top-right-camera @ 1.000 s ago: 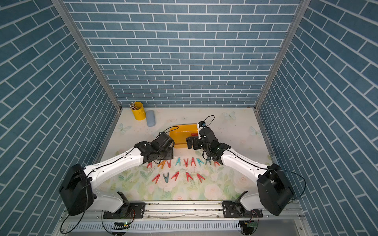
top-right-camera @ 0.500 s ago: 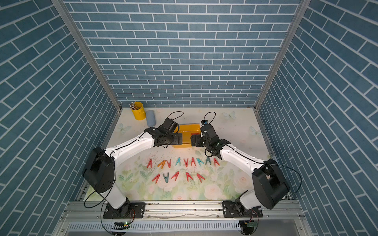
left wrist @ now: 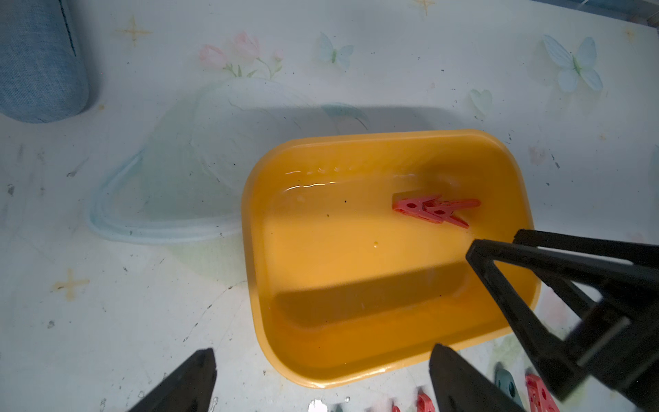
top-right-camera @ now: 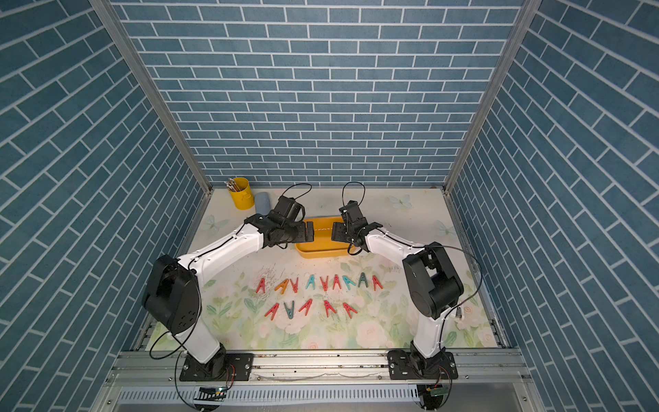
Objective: Take the clothespins out of the storage box
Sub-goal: Pick up the clothespin from the storage box.
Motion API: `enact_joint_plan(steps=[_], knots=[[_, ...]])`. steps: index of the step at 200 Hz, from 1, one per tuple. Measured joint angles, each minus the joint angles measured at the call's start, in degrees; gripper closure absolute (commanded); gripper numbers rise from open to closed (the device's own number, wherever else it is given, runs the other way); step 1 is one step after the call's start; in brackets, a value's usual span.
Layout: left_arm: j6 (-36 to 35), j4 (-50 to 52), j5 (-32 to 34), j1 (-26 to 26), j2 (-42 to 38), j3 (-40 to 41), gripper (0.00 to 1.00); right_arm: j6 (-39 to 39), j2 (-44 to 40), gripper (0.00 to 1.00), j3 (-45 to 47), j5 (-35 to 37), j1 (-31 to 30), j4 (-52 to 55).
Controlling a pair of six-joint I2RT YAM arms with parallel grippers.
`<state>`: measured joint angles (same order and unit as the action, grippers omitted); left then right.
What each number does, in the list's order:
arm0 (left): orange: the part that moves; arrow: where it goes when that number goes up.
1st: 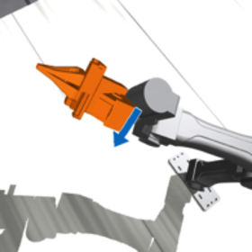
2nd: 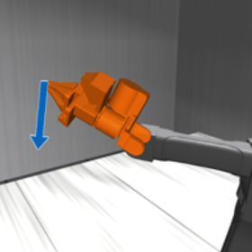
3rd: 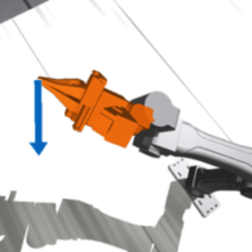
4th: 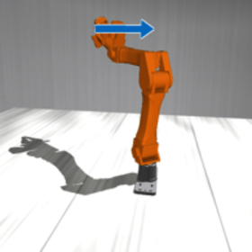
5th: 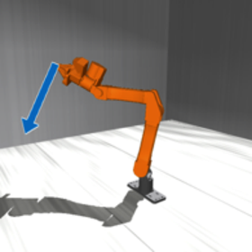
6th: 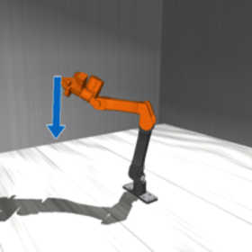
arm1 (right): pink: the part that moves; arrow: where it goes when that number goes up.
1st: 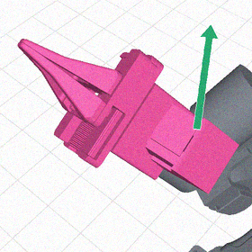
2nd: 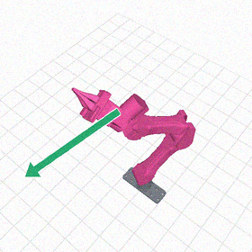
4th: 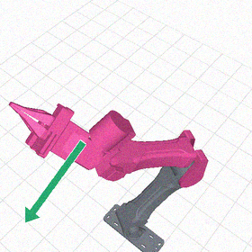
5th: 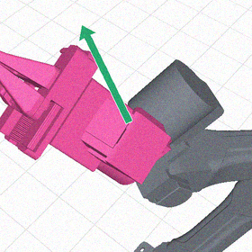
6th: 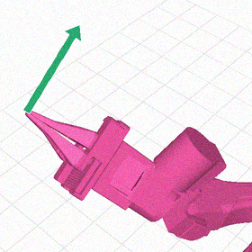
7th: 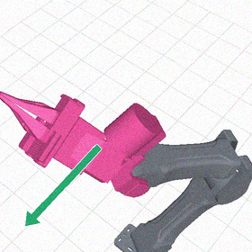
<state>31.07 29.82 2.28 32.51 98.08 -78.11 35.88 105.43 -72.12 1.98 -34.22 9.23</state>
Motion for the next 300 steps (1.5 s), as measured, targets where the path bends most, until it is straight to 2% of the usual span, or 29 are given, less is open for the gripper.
enact_joint_plan(steps=[22, 79, 179, 222, 300], knots=[[-0.5, 0.0, 0.0, -0.3, -0.1, 0.0, 0.01, 2.7, 2.5, 0.35, -1.5, 0.0, 0.6, 0.9], [-1.1, -0.2, 0.0, -1.3, -1.9, 0.1, 0.01, 7.4, 7.0, 0.34, -5.4, 0.3, 1.1, 2.3], [-1.4, -1.2, -0.8, -3.0, -3.4, 1.9, 0.00, 7.8, 15.6, 0.35, -15.5, 0.2, 1.2, 4.9], [-1.4, -1.7, -1.2, -3.4, -3.8, 2.4, 0.00, 7.9, 15.5, 0.33, -15.4, 1.2, 0.7, 6.0], [-3.4, -3.9, -3.5, -4.9, -4.9, 4.1, 0.00, 12.7, 14.7, 0.32, -14.0, 2.3, 0.5, 7.7]])
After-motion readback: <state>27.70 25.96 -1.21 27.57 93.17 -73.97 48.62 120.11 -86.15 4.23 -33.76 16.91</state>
